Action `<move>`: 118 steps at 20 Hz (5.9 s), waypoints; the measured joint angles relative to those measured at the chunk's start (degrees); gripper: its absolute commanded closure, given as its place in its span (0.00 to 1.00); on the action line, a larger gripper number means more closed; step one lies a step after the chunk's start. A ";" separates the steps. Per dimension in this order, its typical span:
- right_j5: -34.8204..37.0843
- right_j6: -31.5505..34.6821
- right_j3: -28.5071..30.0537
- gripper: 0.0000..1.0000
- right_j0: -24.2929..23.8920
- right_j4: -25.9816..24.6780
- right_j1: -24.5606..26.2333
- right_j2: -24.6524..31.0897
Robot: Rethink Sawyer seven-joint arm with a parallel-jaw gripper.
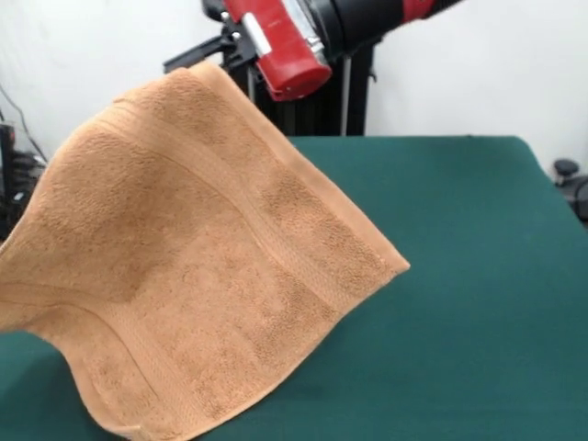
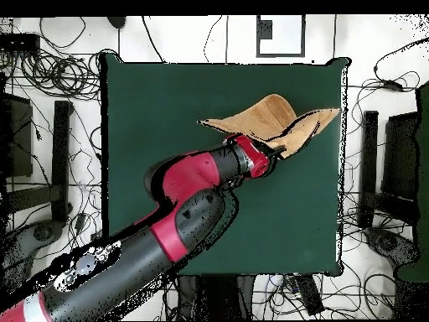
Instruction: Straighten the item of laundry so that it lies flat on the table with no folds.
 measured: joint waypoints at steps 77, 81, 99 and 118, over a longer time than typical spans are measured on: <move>5.39 18.63 13.20 1.00 10.04 3.97 -10.41 14.47; 3.43 18.63 13.82 1.00 7.60 1.98 -14.88 18.27; -11.62 18.63 14.75 0.00 -12.06 -17.55 -28.26 38.85; -11.27 18.63 14.76 0.00 -8.51 -19.26 -30.52 39.82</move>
